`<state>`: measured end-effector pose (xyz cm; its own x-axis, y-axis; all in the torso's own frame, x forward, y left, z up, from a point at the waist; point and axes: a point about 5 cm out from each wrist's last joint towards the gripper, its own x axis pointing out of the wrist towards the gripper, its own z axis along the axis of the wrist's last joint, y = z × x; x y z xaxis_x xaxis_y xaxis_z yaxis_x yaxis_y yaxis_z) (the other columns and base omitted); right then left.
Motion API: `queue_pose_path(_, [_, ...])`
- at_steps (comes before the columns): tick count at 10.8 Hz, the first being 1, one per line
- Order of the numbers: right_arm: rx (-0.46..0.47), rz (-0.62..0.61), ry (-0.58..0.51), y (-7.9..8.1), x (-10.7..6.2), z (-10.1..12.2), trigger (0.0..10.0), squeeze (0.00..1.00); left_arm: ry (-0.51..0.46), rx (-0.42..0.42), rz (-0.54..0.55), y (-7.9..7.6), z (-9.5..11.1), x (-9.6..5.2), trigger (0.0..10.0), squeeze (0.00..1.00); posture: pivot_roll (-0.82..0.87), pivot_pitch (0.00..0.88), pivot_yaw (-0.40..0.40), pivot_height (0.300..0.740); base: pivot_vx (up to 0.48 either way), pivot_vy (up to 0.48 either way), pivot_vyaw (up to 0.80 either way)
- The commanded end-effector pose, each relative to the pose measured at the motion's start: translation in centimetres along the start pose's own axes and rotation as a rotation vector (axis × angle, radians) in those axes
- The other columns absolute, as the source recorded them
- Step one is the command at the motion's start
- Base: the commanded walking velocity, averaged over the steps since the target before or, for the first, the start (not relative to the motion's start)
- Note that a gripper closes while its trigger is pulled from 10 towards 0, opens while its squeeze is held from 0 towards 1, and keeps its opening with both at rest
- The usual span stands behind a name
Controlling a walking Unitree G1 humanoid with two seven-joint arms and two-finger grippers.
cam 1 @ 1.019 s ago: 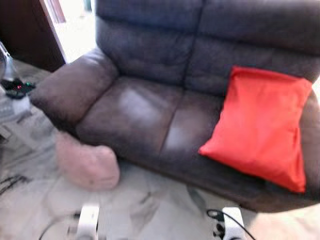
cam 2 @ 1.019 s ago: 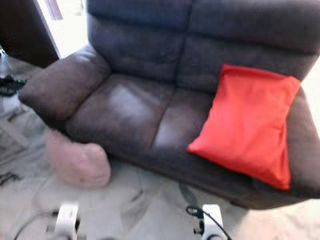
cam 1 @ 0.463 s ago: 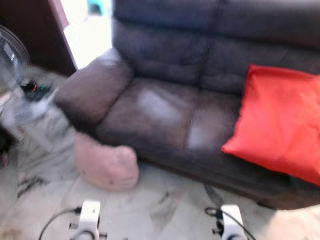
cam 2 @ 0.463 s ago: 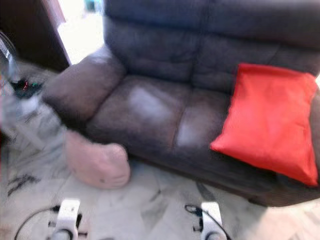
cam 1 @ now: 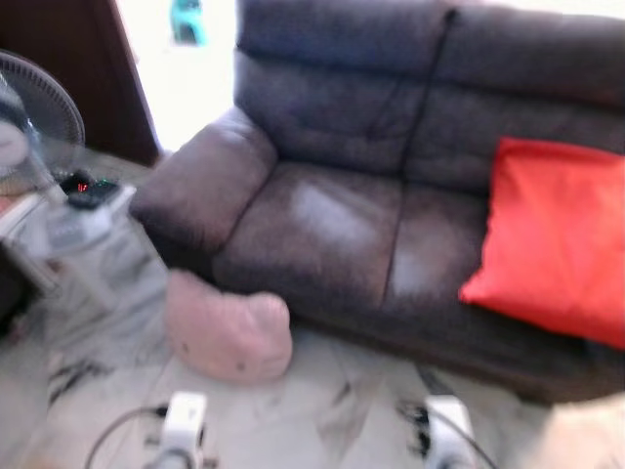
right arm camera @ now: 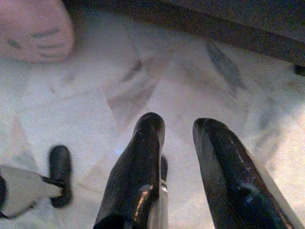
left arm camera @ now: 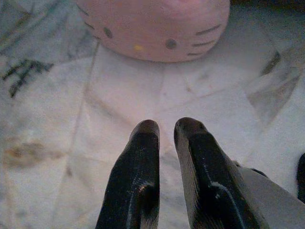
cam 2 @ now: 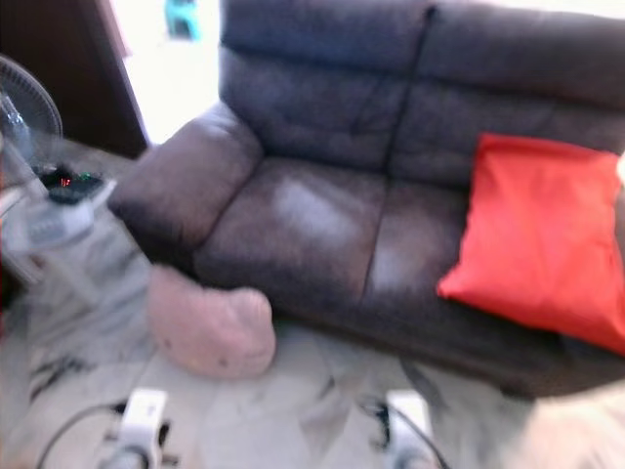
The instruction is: Move the pillow to the sofa from floor
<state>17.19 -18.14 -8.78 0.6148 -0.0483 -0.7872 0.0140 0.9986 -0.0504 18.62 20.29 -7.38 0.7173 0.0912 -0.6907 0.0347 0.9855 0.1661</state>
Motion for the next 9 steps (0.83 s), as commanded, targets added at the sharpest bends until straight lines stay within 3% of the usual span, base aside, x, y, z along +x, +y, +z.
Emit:
queue_pose_path(1, [0.004,-0.018,0.02,-0.6,-0.2,-0.7,10.0,0.0,0.022,0.029,-0.026,-0.5,-0.5,-0.1,10.0,0.0,0.04,0.0,-0.004,0.74,0.0,0.334,0.0])
queue_pose_path(3, [0.016,-0.014,0.036,-0.3,-0.3,-1.1,10.0,0.0,0.03,-0.003,0.014,0.4,-0.7,-0.2,10.0,0.0,0.04,0.0,-0.004,0.74,0.0,0.334,0.0])
queue_pose_path(5, [0.041,-0.021,0.043,-0.6,-0.3,-1.3,10.0,0.0,0.031,-0.011,0.026,0.8,-0.5,-0.1,10.0,0.0,0.04,0.019,-0.005,0.74,0.0,0.332,-0.64])
queue_pose_path(9, [0.013,-0.035,0.021,-1.4,-0.2,-0.5,10.0,0.0,0.018,-0.047,0.053,1.2,0.1,0.1,10.0,0.0,0.04,0.055,-0.011,0.74,0.0,0.333,0.0])
